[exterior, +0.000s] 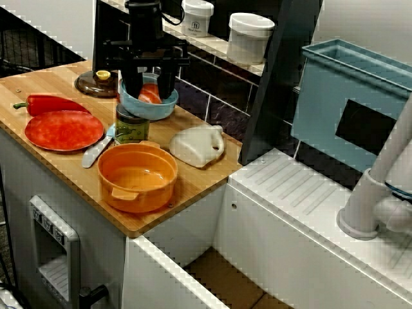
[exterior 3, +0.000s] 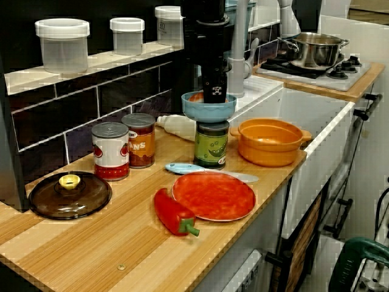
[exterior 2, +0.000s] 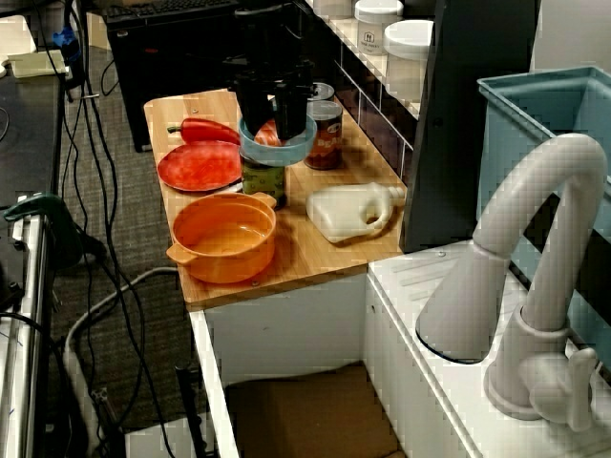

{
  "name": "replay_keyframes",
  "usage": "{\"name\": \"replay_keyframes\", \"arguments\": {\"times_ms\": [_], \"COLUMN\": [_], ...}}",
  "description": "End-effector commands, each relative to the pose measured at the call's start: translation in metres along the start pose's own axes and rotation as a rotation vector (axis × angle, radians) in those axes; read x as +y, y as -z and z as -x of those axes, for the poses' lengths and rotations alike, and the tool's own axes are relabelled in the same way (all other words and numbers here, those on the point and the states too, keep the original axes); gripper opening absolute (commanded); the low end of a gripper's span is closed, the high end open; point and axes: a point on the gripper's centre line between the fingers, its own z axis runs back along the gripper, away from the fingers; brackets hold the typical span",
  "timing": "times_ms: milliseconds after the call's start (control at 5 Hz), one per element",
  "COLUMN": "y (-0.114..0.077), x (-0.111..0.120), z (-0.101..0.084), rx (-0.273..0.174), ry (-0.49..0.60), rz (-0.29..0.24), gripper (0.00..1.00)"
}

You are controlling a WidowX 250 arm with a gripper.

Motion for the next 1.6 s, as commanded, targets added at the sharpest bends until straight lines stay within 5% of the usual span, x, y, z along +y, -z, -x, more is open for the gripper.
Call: {"name": "replay_keyframes", "arguments": {"times_ms": [0, 800, 1400], "y": [-0.031, -0.059, -0.060], "x": [0.008, 0.016, 0.028], "z": [-0.004, -0.007, 0.000], "rx": [-0.027, -0.013, -0.026], "ry": [-0.009, -0.019, -0.013], "rz": [0.029, 0.069, 0.061], "gripper": [0.00, 0.00, 0.00]}}
